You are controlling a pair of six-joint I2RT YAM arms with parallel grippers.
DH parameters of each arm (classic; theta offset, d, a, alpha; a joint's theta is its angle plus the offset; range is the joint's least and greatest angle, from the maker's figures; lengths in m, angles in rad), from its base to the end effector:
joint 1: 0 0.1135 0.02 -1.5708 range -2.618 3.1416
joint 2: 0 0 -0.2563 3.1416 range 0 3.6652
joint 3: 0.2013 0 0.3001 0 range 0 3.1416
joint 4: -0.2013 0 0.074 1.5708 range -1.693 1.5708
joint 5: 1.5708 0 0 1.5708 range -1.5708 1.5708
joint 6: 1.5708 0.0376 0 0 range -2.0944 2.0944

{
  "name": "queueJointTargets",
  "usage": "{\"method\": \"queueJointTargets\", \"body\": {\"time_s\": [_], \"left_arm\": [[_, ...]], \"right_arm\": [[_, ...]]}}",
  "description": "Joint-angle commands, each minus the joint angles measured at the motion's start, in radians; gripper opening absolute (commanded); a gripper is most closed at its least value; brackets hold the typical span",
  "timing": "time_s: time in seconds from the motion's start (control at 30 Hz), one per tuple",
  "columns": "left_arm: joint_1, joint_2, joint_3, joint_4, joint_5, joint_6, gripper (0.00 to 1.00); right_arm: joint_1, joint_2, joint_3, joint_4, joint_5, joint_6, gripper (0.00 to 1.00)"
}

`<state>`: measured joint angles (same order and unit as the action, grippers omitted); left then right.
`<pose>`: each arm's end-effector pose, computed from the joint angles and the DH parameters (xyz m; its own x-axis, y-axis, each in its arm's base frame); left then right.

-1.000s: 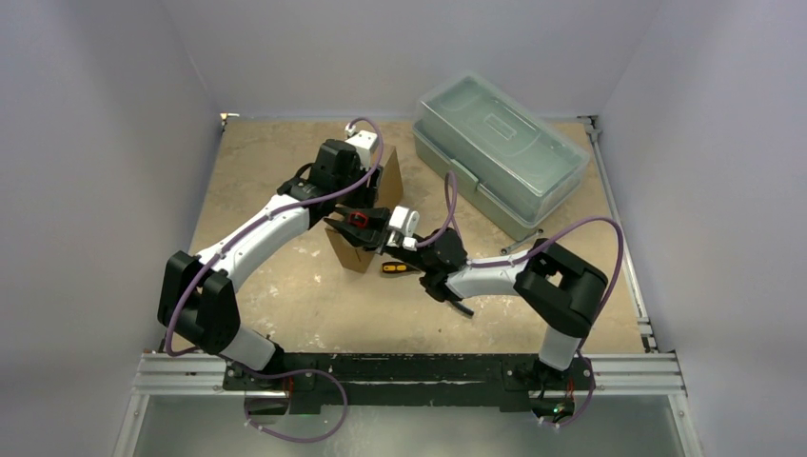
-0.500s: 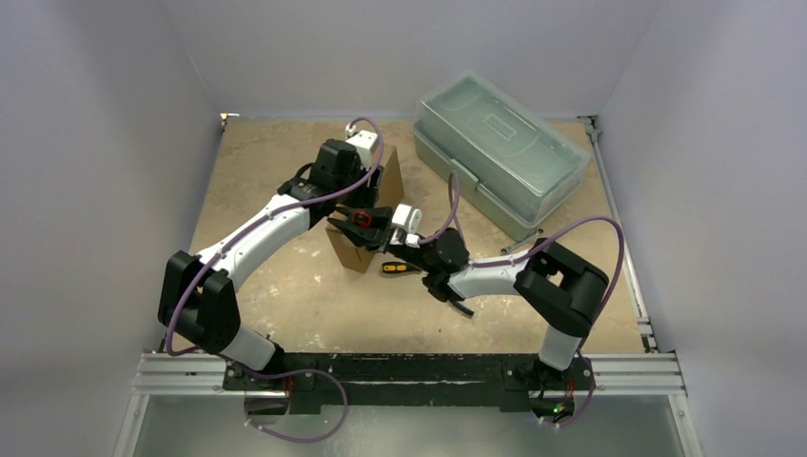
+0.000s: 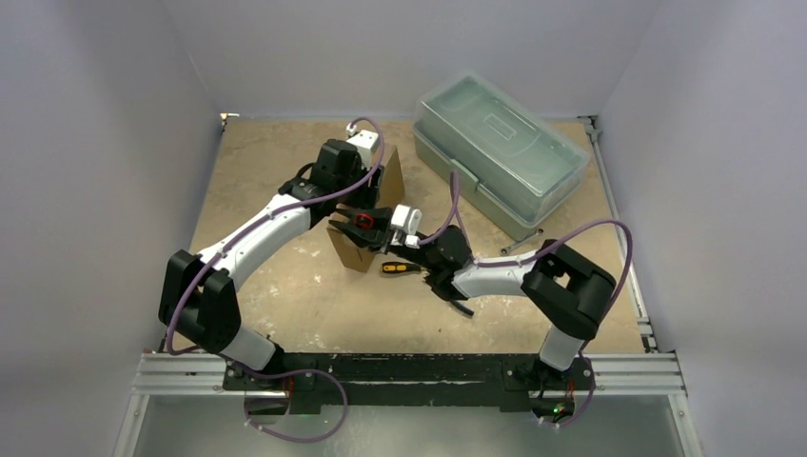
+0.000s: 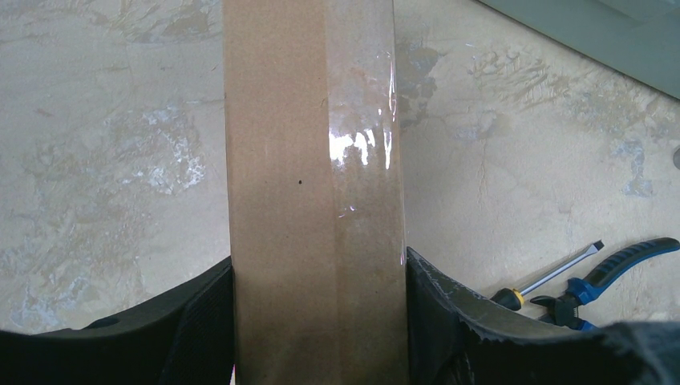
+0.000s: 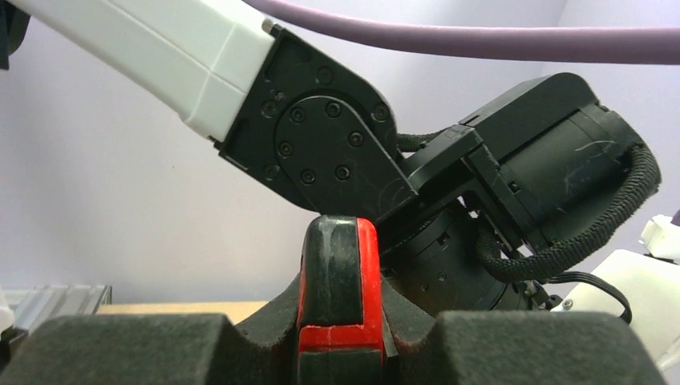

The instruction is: Unpack the express box

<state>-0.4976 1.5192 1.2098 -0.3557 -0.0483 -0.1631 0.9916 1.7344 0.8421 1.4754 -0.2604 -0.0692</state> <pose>0.3461 -0.1859 0.2682 -0.6071 0.1452 -0.7813 0.3495 0.9318 -0.0984 0.2027 0.3276 0.2359 0.3647 0.4356 -0.8230 -0.9033 0.3801 -0.1991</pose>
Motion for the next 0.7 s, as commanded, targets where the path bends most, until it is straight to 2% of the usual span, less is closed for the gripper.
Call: {"method": "queueJointTargets", "body": {"time_s": [0.0, 0.2, 0.3, 0.5, 0.67], "left_arm": [[0.002, 0.007, 0.028, -0.011, 0.024, 0.017, 0.55], [0.002, 0.007, 0.027, -0.012, 0.024, 0.028, 0.53], [0.002, 0.009, 0.026, -0.012, 0.013, 0.038, 0.51], [0.002, 0.018, 0.027, -0.015, 0.009, 0.04, 0.49], [0.002, 0.018, 0.027, -0.016, 0.007, 0.041, 0.48]], "right_arm": [[-0.018, -0.059, 0.026, -0.127, -0.026, -0.101, 0.0], [-0.019, -0.113, 0.019, -0.241, 0.026, -0.059, 0.0], [-0.018, -0.138, 0.054, -0.36, 0.087, 0.0, 0.0], [0.002, -0.159, 0.143, -0.646, 0.241, -0.011, 0.0], [0.028, -0.187, 0.152, -0.759, 0.315, -0.066, 0.0]]}}
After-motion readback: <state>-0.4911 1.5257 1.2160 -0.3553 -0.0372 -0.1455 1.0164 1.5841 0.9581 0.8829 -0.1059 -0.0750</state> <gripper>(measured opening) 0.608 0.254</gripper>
